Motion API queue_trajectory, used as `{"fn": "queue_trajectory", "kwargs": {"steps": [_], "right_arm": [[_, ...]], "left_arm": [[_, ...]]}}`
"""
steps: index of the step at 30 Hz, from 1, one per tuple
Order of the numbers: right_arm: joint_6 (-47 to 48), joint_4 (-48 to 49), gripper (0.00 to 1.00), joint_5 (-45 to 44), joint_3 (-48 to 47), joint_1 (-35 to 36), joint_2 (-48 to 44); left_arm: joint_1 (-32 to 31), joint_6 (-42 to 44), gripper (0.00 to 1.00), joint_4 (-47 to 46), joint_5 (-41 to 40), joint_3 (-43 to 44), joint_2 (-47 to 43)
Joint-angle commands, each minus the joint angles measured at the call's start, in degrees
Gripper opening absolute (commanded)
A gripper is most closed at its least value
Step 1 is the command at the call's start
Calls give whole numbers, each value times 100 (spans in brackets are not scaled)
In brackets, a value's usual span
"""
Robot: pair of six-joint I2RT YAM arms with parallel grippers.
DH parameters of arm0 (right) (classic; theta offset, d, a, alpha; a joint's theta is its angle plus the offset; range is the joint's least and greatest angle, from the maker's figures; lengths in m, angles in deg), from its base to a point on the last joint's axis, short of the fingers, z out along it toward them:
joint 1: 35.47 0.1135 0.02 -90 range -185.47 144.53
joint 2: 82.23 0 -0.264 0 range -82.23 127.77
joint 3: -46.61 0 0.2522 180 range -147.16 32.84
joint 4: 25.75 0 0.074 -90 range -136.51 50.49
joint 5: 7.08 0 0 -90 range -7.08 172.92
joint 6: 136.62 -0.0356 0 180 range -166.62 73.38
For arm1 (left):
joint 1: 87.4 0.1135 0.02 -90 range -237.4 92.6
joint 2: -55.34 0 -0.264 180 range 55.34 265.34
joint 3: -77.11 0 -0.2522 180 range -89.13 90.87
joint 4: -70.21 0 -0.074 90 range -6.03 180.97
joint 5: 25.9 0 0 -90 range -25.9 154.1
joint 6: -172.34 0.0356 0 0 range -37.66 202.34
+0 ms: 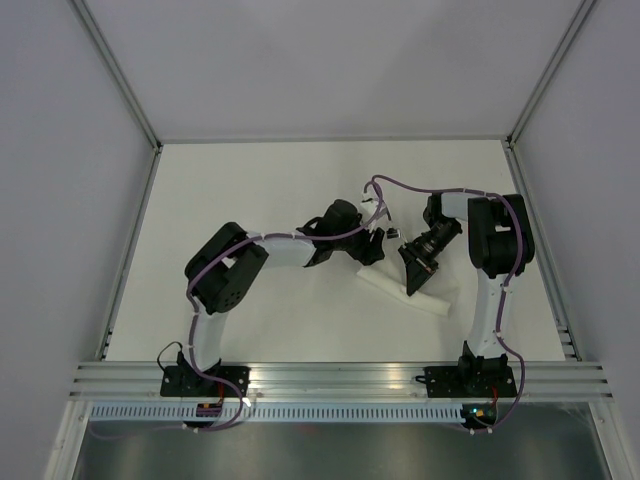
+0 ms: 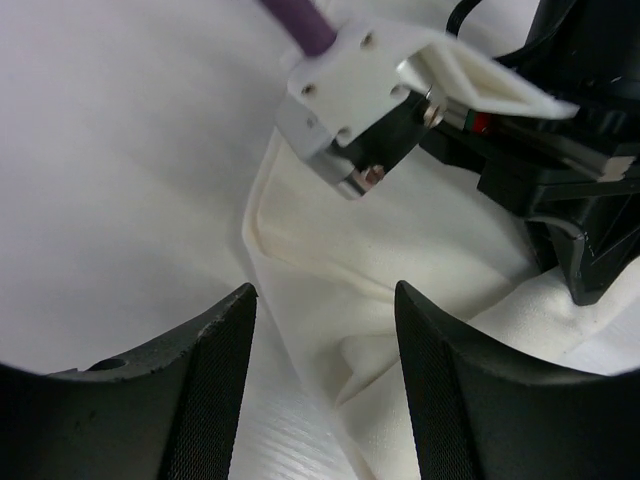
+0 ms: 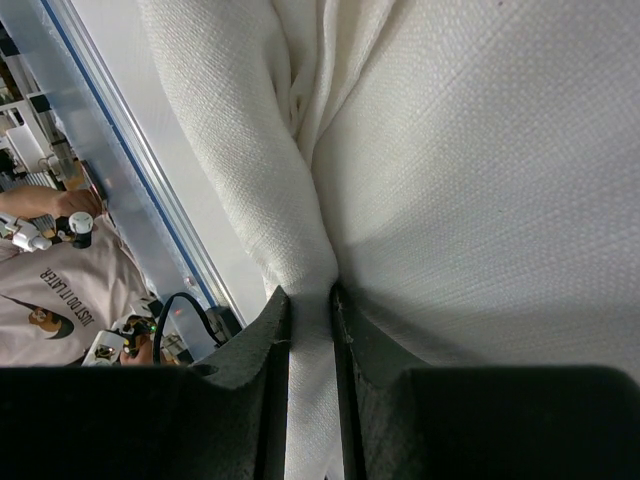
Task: Fold the napkin, place the utensils inside, and roll it up
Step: Roll the napkin at the center of the board.
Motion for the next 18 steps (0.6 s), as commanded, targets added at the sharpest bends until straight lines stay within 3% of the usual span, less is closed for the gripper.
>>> {"fn": "queue_trajectory", "kwargs": {"steps": [1, 9, 11, 14, 17, 18], "right_arm": [[258, 1327, 1, -1131, -61, -31, 238], [231, 1344, 0, -1131, -87, -40, 255], [214, 1353, 0, -1131, -122, -31, 255], [248, 1214, 1, -1131, -263, -31, 326], [284, 1011, 1, -1192, -482, -31, 457], [284, 958, 0, -1219, -614, -31, 484]], "left_arm": [[150, -717, 63, 3, 567, 69, 177], [282, -955, 64, -68, 1104, 112, 431], [274, -1069, 61, -51, 1157, 148, 502], [282, -1183, 45, 90, 1235, 183, 590], [300, -1455, 15, 29, 1332, 113, 643], [300, -1526, 9, -24, 1498, 113, 660]]}}
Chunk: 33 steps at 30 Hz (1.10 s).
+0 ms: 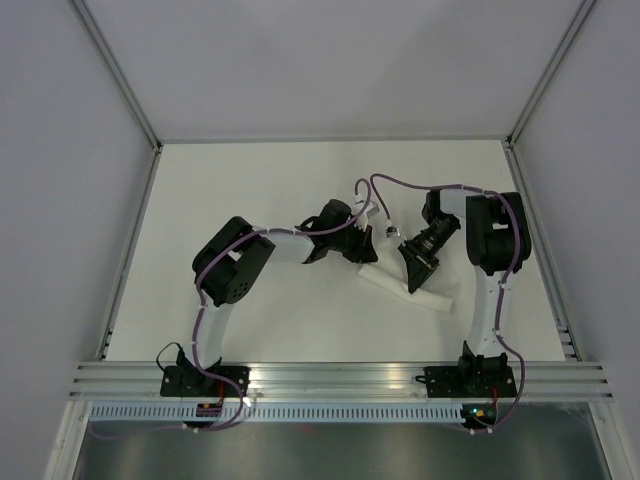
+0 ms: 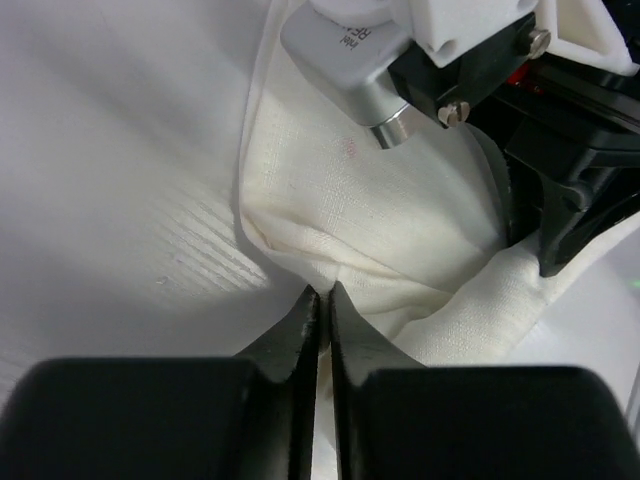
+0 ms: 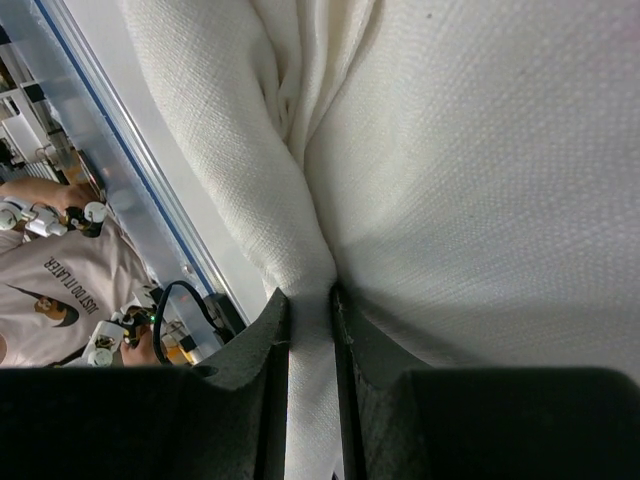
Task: Fold the napkin, place the utensils inside, and roll it up
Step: Roll the napkin at the center of the board.
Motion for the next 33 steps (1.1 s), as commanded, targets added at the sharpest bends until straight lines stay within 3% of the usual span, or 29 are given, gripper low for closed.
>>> {"fn": "queue_trajectory", "kwargs": {"steps": [1, 2, 8, 18, 26, 33], "right_arm": [[308, 1126, 0, -1053, -372, -38, 346], [325, 1021, 1, -1053, -425, -38, 338], [317, 688, 1, -1176, -943, -3, 478], [457, -166, 1, -1159, -2348, 646, 1277], [308, -175, 1, -887, -2324, 1245, 1410], [247, -61, 0, -755, -2104, 1245, 1524]], "left_arm": [[-2, -551, 8, -2, 465, 49, 153], [7, -622, 2, -72, 466, 6, 119], [42, -1035, 2, -442, 53, -634, -206], [113, -1677, 2, -1276, -755, -2200, -1296], [121, -1827, 2, -1453, -1318, -3122, -2121], [113, -1599, 5, -1110, -1810, -3115, -2817]]}}
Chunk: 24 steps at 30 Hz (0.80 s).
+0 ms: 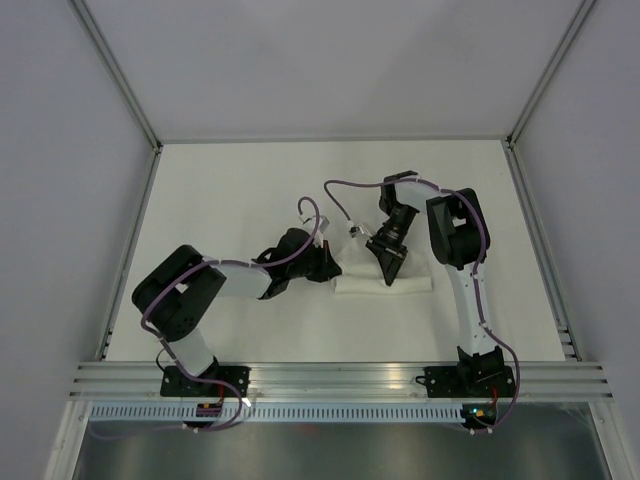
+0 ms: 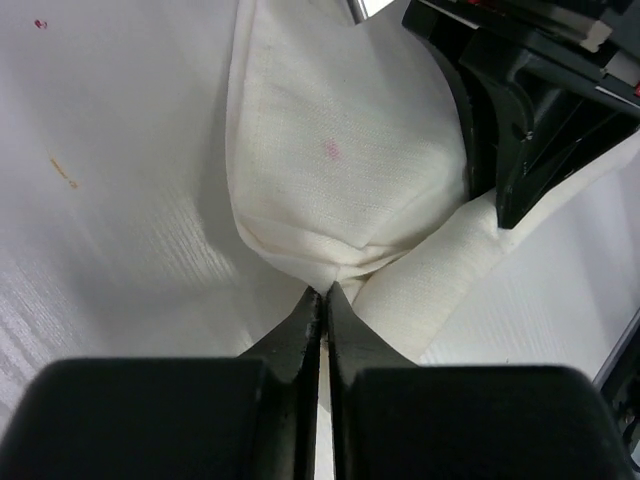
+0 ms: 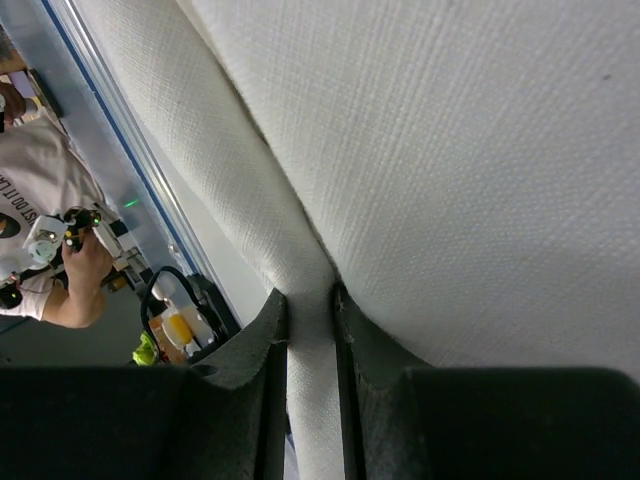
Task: Fold the napkin, place the utensils inside, and roll it up
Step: Roll the napkin at the center of the board.
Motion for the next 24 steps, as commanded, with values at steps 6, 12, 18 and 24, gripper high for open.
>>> {"fn": "queue_trajectory", "kwargs": {"steps": [6, 12, 18, 24], "right_arm": [[-82, 1099, 0, -330, 11, -66, 366], [-108, 1073, 0, -304, -76, -66, 436], [-108, 1064, 0, -295, -94, -57, 480], [-125, 1091, 0, -277, -94, -57, 489]], "left_arm": [[-23, 302, 22, 60, -557, -33, -869], [-41, 522, 39, -459, -234, -183, -1090], [-251, 383, 38, -1116, 776, 160, -115], [-454, -91, 40, -2049, 1015, 257, 746]]}}
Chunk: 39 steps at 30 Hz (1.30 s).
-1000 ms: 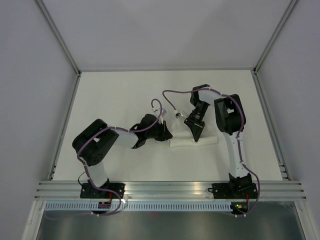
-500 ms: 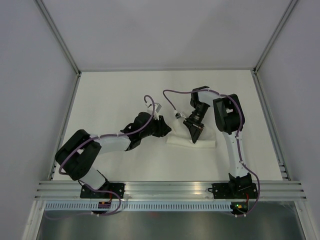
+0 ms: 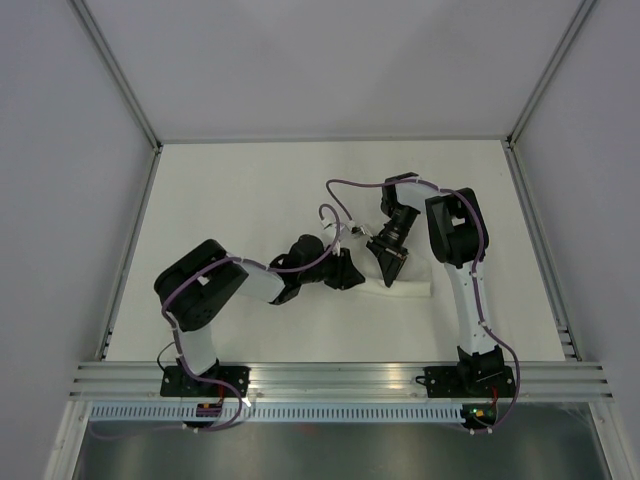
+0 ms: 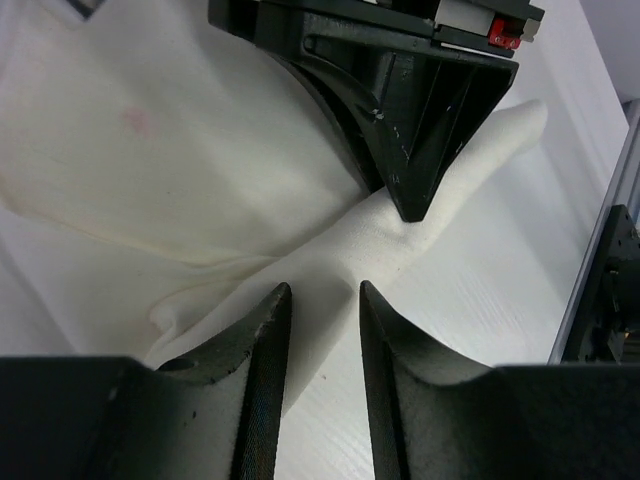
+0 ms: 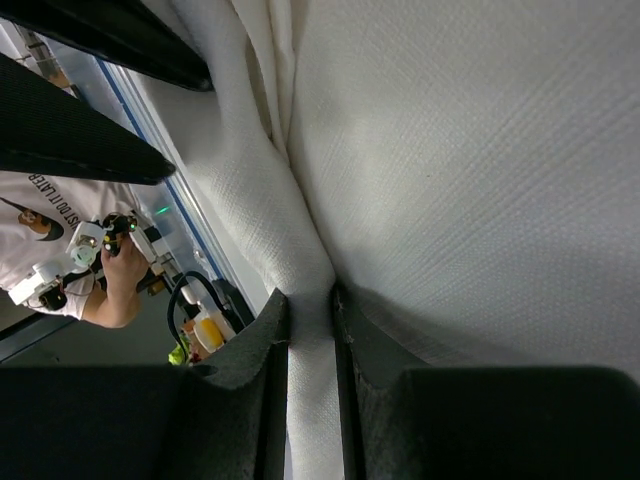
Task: Fold the napkin, place the utensils inside, and roll it up
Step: Roll the napkin at the center of the board.
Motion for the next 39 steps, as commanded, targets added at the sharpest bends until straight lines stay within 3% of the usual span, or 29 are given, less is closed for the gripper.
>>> {"fn": "queue_trajectory", "kwargs": {"steps": [1, 4, 10, 14, 20, 25, 39], "right_arm": [[62, 1226, 0, -526, -61, -9, 299], [36, 1235, 0, -544, -70, -9, 299], [-60, 1314, 2, -553, -62, -9, 247], [-210, 1533, 22, -579, 26, -9, 1], [-359, 1692, 38, -579, -9, -27, -350], [-465, 1789, 43, -535, -52, -114, -693], [-105, 1359, 45, -17, -61, -1002, -1441]], "left_arm": [[-58, -377, 40, -1099, 447, 206, 369], [-102, -483, 39, -1215, 430, 233, 554], [-225, -483, 28, 172, -194, 645, 730], [-287, -544, 23, 912, -571, 839, 800], [-339, -588, 18, 1659, -739, 1015, 879], [-331, -659, 16, 2055, -730, 1200, 1038], [-339, -896, 15, 2275, -607, 1429, 1240]]}}
